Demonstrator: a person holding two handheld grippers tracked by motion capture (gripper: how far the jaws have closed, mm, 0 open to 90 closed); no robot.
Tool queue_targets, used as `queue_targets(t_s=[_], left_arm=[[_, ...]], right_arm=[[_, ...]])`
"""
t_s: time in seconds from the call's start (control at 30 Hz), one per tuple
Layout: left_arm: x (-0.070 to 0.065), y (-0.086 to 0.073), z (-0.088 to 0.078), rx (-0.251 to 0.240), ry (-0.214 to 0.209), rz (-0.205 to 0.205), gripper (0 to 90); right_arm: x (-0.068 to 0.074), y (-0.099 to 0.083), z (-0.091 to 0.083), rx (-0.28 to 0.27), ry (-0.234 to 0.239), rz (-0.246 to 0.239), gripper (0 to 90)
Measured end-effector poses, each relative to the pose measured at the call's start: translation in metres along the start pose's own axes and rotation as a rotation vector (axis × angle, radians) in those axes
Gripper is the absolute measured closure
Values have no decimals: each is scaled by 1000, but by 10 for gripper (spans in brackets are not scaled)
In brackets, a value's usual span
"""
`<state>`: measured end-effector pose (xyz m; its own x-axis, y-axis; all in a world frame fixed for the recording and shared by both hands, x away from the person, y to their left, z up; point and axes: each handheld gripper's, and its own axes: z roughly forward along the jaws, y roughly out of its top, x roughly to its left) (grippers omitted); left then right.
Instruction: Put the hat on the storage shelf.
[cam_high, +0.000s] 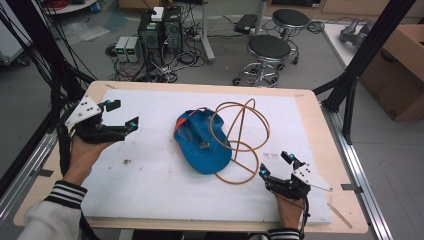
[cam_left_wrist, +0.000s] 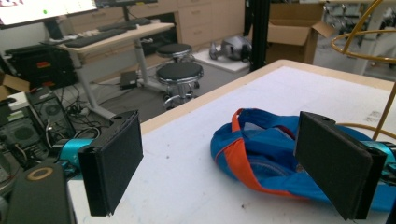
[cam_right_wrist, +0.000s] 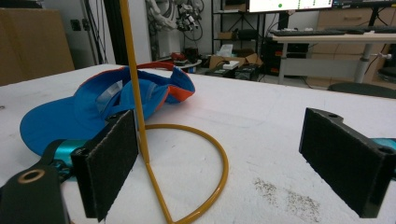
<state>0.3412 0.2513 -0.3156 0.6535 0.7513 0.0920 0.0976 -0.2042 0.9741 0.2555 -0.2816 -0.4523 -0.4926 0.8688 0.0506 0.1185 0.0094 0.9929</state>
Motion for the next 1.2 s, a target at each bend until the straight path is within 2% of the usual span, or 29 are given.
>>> queue_targets(t_s=[0.07,0.13,0.17,0.23,0.3,0.33,0.37,0.47,0.5,0.53,0.57,0.63,0.67,0.7,0.77,0.87,0.97,1.03,1.07,1.2], left_arm=[[2,15,13,20,-39,-16,159],[2,21,18,23,-50,-17,159],[3,31,28,36,-67,-3,159],[3,36,34,46,-73,3,159],[4,43,47,66,-85,10,160],[5,46,61,89,-96,9,160],[5,46,61,89,-96,9,160],[5,47,82,114,-106,-6,160],[6,47,89,129,-108,-16,160],[6,47,104,174,-105,-10,160],[6,47,104,174,-105,-10,160],[5,48,117,184,-105,-19,160],[3,48,129,215,-114,-20,160],[3,48,129,215,-114,-20,160],[1,47,142,252,-123,-6,160],[-1,43,157,285,-137,-11,168],[-3,36,171,340,-144,0,170],[-4,30,183,370,-153,-5,171],[-4,30,183,370,-153,-5,171],[-6,24,201,417,-158,-15,173]], right_arm=[[0,0,0,0,0,-1,112],[0,0,0,-2,-1,-3,112],[0,0,0,0,0,0,112],[0,0,0,0,1,1,112],[0,0,0,0,3,2,112],[-1,0,0,-5,0,-4,112],[-1,0,0,-5,0,-4,112],[-1,0,0,-4,0,-3,112],[-1,0,0,-4,0,-3,112],[0,0,0,-4,-1,-5,112],[0,0,0,-4,-1,-5,112],[0,0,0,0,2,-3,112],[0,0,0,1,1,0,112],[0,0,0,1,1,0,112],[0,0,0,0,2,2,112],[-1,0,0,-4,0,-2,112],[-1,0,0,-5,0,-1,112],[-1,0,0,-4,-1,-3,112],[0,0,0,-4,-3,-4,112],[0,0,0,-4,-5,-6,112]])
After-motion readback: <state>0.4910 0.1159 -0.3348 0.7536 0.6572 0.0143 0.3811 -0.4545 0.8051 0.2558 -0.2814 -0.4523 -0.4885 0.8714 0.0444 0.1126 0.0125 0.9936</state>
